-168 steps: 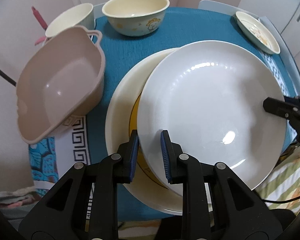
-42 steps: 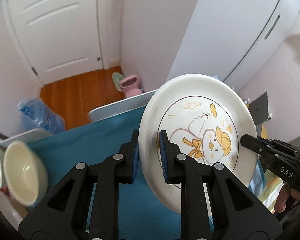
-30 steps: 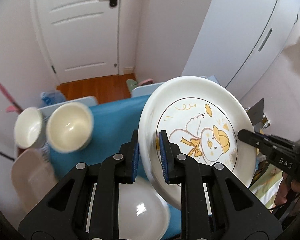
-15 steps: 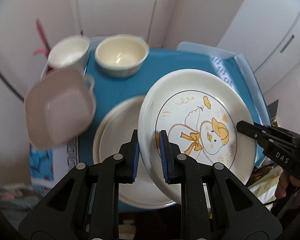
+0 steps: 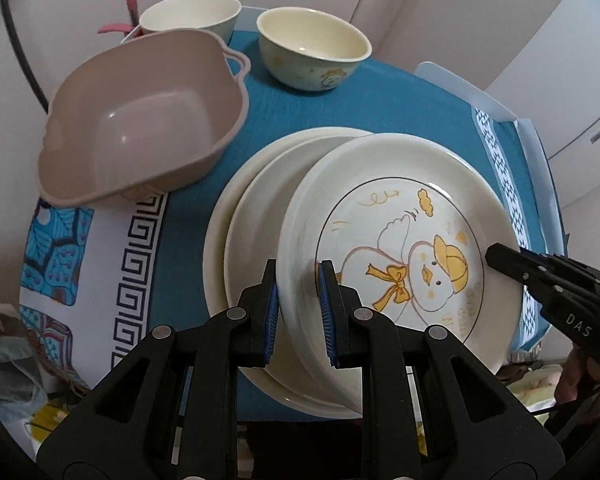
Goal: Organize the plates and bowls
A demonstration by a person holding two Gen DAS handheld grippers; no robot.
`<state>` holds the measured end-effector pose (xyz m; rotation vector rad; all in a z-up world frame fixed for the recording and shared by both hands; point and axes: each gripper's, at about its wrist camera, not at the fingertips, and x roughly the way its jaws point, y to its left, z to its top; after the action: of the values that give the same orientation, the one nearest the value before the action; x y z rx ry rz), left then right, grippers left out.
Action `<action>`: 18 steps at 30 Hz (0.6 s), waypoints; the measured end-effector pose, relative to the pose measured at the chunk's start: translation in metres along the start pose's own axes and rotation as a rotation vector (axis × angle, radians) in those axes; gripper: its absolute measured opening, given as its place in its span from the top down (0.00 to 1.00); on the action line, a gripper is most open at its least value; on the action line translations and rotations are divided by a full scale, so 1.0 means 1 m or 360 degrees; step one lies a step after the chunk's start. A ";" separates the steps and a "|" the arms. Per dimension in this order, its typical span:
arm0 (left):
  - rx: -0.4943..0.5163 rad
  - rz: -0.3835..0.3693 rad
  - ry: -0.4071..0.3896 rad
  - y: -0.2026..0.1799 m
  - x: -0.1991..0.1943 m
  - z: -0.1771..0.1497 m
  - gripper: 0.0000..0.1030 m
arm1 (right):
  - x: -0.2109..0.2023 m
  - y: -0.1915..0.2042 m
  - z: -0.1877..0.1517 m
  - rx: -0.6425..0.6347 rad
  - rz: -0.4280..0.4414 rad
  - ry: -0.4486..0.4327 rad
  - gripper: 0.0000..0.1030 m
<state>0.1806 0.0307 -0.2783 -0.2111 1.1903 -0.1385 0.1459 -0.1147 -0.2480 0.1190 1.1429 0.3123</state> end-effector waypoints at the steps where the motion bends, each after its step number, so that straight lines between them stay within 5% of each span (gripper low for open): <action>1: 0.0000 0.0007 0.0004 0.000 0.002 0.000 0.84 | 0.000 0.001 0.001 -0.0004 0.0002 0.0003 0.89; 7: 0.0011 0.0074 0.0011 -0.006 0.013 0.000 0.84 | 0.003 0.005 0.005 -0.0051 0.0004 0.0023 0.89; 18: 0.0310 0.0427 -0.0022 -0.040 0.017 0.004 0.83 | 0.005 0.007 0.009 -0.0097 -0.0001 0.0023 0.89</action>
<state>0.1910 -0.0121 -0.2831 0.1187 1.1722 -0.0172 0.1545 -0.1060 -0.2472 0.0631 1.1465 0.3478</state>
